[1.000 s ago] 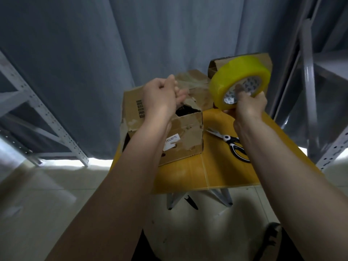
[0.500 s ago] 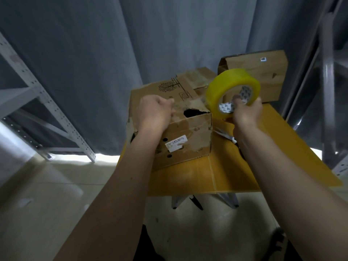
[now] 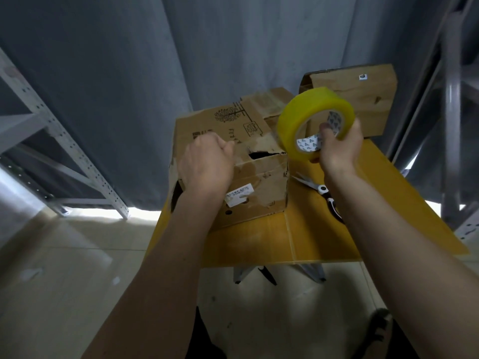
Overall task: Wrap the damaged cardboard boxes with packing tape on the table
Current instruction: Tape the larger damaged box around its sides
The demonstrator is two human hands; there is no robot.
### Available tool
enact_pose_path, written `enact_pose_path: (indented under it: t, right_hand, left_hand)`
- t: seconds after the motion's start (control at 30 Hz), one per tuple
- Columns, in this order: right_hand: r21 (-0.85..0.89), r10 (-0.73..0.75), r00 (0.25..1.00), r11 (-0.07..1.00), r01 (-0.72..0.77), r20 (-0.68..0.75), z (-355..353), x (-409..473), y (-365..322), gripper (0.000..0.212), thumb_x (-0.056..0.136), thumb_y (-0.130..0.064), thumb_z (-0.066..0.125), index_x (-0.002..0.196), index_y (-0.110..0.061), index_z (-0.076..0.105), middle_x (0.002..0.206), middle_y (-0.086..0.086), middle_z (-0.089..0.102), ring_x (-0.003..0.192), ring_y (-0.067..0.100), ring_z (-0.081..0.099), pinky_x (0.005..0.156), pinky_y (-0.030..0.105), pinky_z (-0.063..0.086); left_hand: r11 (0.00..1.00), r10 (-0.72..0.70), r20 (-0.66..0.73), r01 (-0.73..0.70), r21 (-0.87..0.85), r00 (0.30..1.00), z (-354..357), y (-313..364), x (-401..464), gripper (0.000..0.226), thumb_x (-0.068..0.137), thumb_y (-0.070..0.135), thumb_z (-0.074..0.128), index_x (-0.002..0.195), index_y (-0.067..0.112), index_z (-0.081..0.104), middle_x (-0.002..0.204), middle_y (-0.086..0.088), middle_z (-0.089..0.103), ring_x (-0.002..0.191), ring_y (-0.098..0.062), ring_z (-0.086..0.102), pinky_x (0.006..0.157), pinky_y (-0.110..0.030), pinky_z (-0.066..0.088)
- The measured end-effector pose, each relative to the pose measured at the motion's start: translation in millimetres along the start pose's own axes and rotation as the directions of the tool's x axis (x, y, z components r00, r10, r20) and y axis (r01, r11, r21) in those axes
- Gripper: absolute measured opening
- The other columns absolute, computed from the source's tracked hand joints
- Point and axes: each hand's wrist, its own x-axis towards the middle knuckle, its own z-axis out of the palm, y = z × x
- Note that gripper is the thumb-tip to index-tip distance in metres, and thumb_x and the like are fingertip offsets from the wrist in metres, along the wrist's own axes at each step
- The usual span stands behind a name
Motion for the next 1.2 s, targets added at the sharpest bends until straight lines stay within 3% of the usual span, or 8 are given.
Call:
enact_pose_path:
  t: [0.2, 0.37, 0.67, 0.83, 0.93, 1.03, 1.1, 1.2]
  right_hand:
    - [-0.067, -0.148, 0.989, 0.987, 0.149, 0.020, -5, -2, -5, 0.026, 0.095, -0.014, 0.056, 0.121, -0.020, 0.051, 0.104, -0.013, 0.053, 0.102, 0.008, 0.053, 0.096, 0.033, 0.049]
    - [-0.160, -0.280, 0.958, 0.945, 0.287, 0.062, -6, 0, -13, 0.026, 0.094, -0.010, 0.054, 0.120, -0.015, 0.051, 0.103, -0.008, 0.057, 0.101, 0.012, 0.057, 0.091, 0.033, 0.049]
    - [-0.250, -0.334, 0.937, 0.903, 0.348, 0.099, -7, -1, -19, 0.027, 0.096, -0.014, 0.052, 0.122, -0.018, 0.049, 0.103, -0.008, 0.058, 0.102, 0.016, 0.059, 0.087, 0.039, 0.052]
    - [-0.250, -0.343, 0.932, 0.898, 0.363, 0.120, -8, -4, -21, 0.023, 0.097, -0.015, 0.053, 0.119, -0.015, 0.049, 0.102, -0.005, 0.058, 0.098, 0.014, 0.059, 0.087, 0.041, 0.053]
    - [-0.269, -0.339, 0.932, 0.893, 0.361, 0.128, -9, -5, -23, 0.023, 0.096, -0.014, 0.053, 0.119, -0.015, 0.049, 0.102, -0.004, 0.058, 0.100, 0.017, 0.060, 0.087, 0.042, 0.053]
    - [-0.275, -0.341, 0.931, 0.890, 0.365, 0.130, -9, -5, -24, 0.022, 0.097, -0.016, 0.054, 0.118, -0.014, 0.049, 0.104, 0.000, 0.061, 0.099, 0.018, 0.060, 0.086, 0.043, 0.053]
    - [-0.279, -0.336, 0.934, 0.891, 0.358, 0.124, -9, -5, -24, 0.022, 0.096, -0.016, 0.054, 0.118, -0.014, 0.049, 0.105, 0.002, 0.062, 0.099, 0.019, 0.060, 0.086, 0.043, 0.052]
    - [-0.280, -0.334, 0.937, 0.894, 0.350, 0.105, -8, -6, -25, 0.022, 0.096, -0.015, 0.054, 0.118, -0.013, 0.049, 0.102, -0.003, 0.058, 0.097, 0.015, 0.057, 0.084, 0.039, 0.051]
  left_hand:
    - [0.971, 0.153, -0.021, -0.147, 0.189, 0.988, 0, -3, -1, 0.026, 0.095, 0.030, 0.056, 0.076, 0.017, 0.067, 0.081, 0.001, 0.066, 0.069, -0.018, 0.052, 0.059, -0.031, 0.034]
    - [0.958, 0.201, 0.009, -0.198, 0.205, 0.980, -1, -8, 2, 0.022, 0.095, 0.029, 0.057, 0.086, 0.013, 0.070, 0.098, -0.005, 0.062, 0.091, -0.024, 0.057, 0.069, -0.034, 0.039]
    - [0.958, 0.176, 0.013, -0.174, 0.227, 0.984, 0, -13, 7, 0.023, 0.086, 0.040, 0.064, 0.088, 0.019, 0.073, 0.131, -0.007, 0.045, 0.123, -0.026, 0.039, 0.102, -0.041, 0.038]
    - [0.973, 0.147, -0.013, -0.143, 0.183, 0.989, 2, -19, 1, 0.021, 0.084, 0.043, 0.066, 0.077, 0.024, 0.072, 0.162, -0.012, 0.013, 0.146, -0.033, 0.013, 0.114, -0.048, 0.023]
    - [0.980, 0.122, -0.040, -0.114, 0.161, 0.992, 1, -22, 1, 0.043, 0.079, 0.048, 0.071, 0.111, 0.019, 0.068, 0.162, -0.013, 0.007, 0.148, -0.033, 0.008, 0.116, -0.050, 0.021]
    - [0.982, 0.049, -0.032, -0.043, 0.184, 0.998, -7, -28, 10, 0.115, 0.066, 0.060, 0.078, 0.153, 0.017, 0.016, 0.162, -0.015, 0.000, 0.148, -0.035, 0.001, 0.117, -0.053, 0.018]
    - [0.979, 0.053, -0.006, -0.051, 0.198, 0.999, -12, -28, 11, 0.110, 0.071, 0.056, 0.077, 0.154, 0.018, 0.014, 0.162, -0.015, 0.002, 0.149, -0.034, 0.000, 0.118, -0.050, 0.012]
    - [0.935, 0.316, -0.091, -0.293, 0.200, 0.944, -3, -17, -7, 0.078, 0.088, 0.005, 0.065, 0.153, 0.011, 0.022, 0.162, -0.013, 0.014, 0.150, -0.028, 0.009, 0.119, -0.036, 0.007]
